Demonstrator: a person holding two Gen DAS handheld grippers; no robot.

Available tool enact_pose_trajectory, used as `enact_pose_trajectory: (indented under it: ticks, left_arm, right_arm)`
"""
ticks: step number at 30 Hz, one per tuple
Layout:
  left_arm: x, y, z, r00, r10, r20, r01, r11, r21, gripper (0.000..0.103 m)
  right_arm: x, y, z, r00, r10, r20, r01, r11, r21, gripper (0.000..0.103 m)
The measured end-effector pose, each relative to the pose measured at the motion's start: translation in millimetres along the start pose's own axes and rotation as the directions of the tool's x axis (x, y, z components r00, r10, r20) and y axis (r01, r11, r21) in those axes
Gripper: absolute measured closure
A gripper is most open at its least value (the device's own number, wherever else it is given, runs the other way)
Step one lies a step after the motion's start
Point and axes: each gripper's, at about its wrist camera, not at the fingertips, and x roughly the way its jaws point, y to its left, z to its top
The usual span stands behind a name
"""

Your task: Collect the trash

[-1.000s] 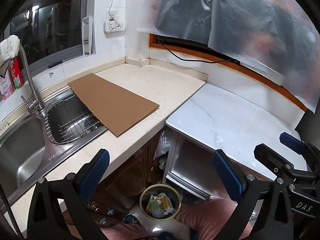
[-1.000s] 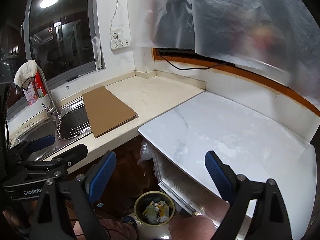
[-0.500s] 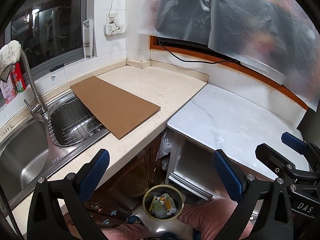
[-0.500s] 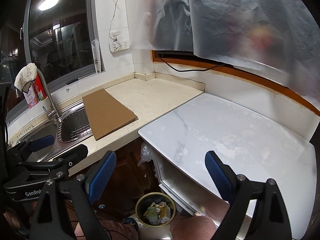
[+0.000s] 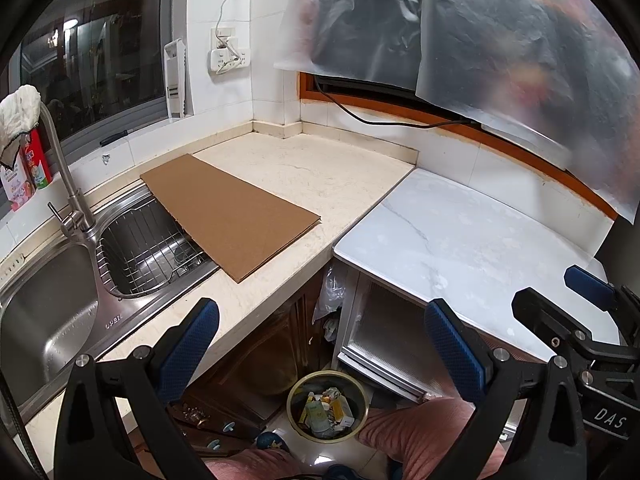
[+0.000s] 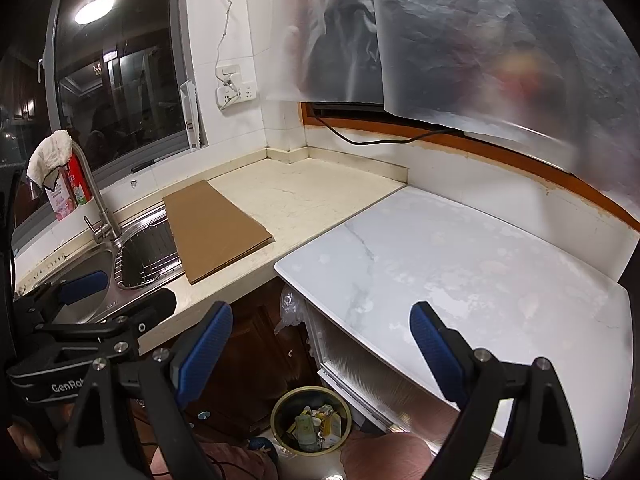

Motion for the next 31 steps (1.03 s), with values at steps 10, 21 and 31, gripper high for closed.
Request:
enact_pose_trajectory:
  ticks: [10, 21, 31]
  left_arm:
    - [1, 2, 2, 1.000, 0.000, -0.002, 0.000, 1.000, 0.010, 0.002]
    - [5, 6, 2, 1.000, -0.002, -0.012, 0.002, 1.000, 0.017, 0.002]
    - [7, 11, 2, 1.000, -0.018, -0.022, 0.019, 0.999, 0.039, 0.003]
  right_arm:
    - [0, 3, -1, 1.000, -0.011, -0.003, 0.011, 1.000, 0.001, 0.012]
    - [1, 4, -3, 1.000, -0.030, -0.006, 0.030, 1.000, 0.002, 0.012]
    - [1, 1, -4, 0.999, -0.030, -0.010, 0.030, 1.000, 0.007, 0.012]
